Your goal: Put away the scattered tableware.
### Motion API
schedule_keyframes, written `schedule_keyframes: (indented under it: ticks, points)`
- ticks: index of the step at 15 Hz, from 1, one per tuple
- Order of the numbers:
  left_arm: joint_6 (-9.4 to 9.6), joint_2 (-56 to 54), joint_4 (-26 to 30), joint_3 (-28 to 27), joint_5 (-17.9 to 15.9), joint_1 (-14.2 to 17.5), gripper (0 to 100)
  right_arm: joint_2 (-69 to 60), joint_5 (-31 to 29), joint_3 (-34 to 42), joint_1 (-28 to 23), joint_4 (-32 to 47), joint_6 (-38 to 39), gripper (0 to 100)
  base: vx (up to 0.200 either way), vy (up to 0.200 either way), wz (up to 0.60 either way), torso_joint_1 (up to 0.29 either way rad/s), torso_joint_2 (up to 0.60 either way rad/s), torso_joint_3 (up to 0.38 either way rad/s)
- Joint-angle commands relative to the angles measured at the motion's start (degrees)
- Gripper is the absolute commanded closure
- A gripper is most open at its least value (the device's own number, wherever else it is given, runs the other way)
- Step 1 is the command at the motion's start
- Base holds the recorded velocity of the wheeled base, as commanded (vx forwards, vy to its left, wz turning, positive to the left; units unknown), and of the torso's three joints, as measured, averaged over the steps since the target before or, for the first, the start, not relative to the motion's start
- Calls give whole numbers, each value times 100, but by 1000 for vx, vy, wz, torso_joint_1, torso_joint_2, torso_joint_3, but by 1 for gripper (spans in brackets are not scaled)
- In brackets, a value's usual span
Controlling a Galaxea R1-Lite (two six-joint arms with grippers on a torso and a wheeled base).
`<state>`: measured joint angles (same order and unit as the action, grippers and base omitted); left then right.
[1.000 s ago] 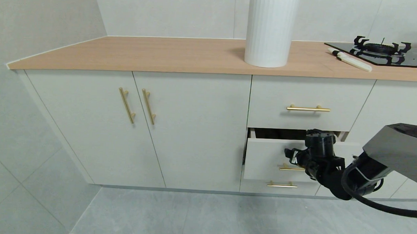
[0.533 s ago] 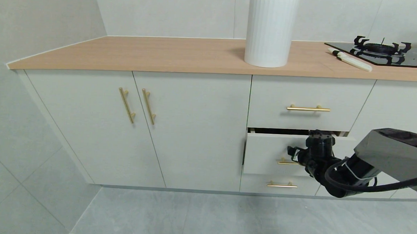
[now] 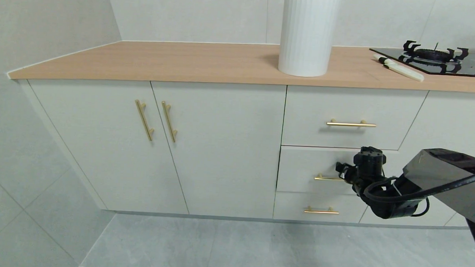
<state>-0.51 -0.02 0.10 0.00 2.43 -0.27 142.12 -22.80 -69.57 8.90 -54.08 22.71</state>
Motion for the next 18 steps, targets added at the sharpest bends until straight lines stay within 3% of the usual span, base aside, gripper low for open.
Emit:
schedule_keyframes:
  ticks: [1,18]
  points:
    - [-2,2,-1,0,4,0,0,176,-49,-276,-99,-15,14,0,0,0,0,0,0,0]
    - [-2,2,-1,0,4,0,0,246,-58,-452,-160,-15,32,0,0,0,0,0,0,0]
